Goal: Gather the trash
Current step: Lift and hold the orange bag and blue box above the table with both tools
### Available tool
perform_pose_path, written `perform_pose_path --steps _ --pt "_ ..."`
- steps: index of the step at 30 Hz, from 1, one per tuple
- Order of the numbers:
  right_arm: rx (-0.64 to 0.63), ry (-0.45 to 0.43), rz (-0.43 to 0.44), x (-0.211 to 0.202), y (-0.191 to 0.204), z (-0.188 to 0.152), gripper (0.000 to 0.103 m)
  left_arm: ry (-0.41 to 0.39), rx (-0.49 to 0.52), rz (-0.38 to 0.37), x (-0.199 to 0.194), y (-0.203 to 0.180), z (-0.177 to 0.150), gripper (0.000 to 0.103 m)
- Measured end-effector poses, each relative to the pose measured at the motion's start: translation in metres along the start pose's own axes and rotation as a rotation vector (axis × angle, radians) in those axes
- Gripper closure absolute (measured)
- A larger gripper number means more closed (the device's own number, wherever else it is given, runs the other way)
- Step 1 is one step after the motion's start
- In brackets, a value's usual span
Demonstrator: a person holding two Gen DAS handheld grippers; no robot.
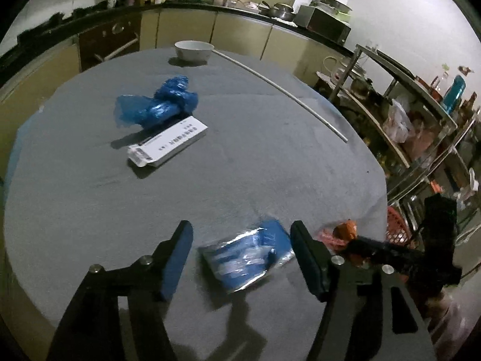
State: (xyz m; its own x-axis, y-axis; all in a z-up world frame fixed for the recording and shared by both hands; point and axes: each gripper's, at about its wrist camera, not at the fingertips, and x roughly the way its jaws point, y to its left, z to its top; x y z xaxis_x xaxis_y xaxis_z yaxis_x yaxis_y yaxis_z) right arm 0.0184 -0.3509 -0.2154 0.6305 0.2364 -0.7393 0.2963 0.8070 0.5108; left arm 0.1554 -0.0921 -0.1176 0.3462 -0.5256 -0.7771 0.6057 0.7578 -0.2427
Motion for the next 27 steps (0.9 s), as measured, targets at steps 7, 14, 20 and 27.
perform_pose_path --steps 7,14,20,27 --pt "-0.025 -0.016 0.038 -0.009 -0.002 -0.005 0.033 0.016 0.080 0.041 -0.007 -0.007 -0.021 0.033" --pt "-0.092 -0.026 -0.033 -0.006 0.003 -0.010 0.067 0.051 0.267 0.029 -0.004 -0.037 -0.035 0.033" --pt "-0.126 -0.012 -0.068 -0.002 0.009 -0.007 0.067 0.056 0.454 0.056 0.001 -0.059 -0.038 0.033" --pt "-0.110 0.008 -0.053 -0.001 0.006 -0.004 0.067 0.139 0.667 -0.009 0.019 -0.068 -0.025 0.032"
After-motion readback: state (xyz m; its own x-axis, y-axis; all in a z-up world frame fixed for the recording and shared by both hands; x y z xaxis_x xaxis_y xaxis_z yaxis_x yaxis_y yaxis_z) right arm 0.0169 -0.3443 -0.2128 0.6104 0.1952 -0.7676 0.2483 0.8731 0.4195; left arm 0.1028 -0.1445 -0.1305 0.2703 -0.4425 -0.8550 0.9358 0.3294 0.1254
